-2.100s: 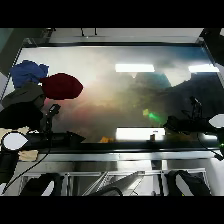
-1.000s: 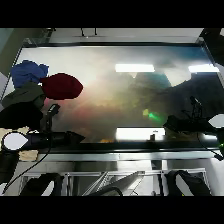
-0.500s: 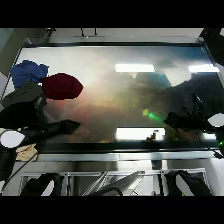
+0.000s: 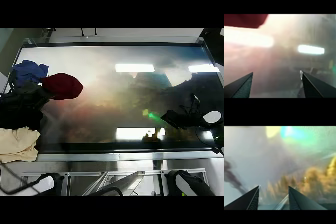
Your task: Fold the shirts.
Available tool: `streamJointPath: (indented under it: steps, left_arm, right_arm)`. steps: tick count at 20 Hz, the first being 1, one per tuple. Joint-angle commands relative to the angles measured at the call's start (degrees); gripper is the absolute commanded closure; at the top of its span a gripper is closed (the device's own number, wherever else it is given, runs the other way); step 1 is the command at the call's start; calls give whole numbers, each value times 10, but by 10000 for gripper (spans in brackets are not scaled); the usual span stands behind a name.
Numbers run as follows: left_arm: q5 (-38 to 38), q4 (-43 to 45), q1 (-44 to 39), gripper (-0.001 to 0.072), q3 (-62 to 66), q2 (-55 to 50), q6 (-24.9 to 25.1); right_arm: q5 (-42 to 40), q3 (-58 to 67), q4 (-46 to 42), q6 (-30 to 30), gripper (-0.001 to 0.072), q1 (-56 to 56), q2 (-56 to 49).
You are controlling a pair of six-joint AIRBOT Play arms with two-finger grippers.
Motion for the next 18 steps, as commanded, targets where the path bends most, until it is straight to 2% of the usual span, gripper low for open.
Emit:
streamJointPath:
  steps: [1,5,11,12,13,14,16,18]
  left_arm:
    - [-24,39,33,57,96,-173,23]
    - [14,55,7,57,194,-295,23]
    - [52,54,-34,59,343,-392,-4]
    - [47,54,-41,109,364,-405,-17]
    - [36,54,-45,372,380,-412,-18]
    - [20,55,-51,672,392,-414,-18]
    - [-16,49,-56,690,414,-413,-24]
    - [-88,48,-66,691,452,-412,-31]
  right_arm:
    - [-8,0,0,-3,306,0,-9]
    - [-7,0,2,-3,305,1,-9]
    - [-5,0,23,-3,307,1,-9]
    - [-5,0,27,-3,307,1,-9]
    - [-5,0,28,-3,307,1,-9]
    - [-3,0,28,-3,308,1,-9]
    - [-3,0,28,-4,332,1,-8]
    - [-3,0,28,-8,359,0,-8]
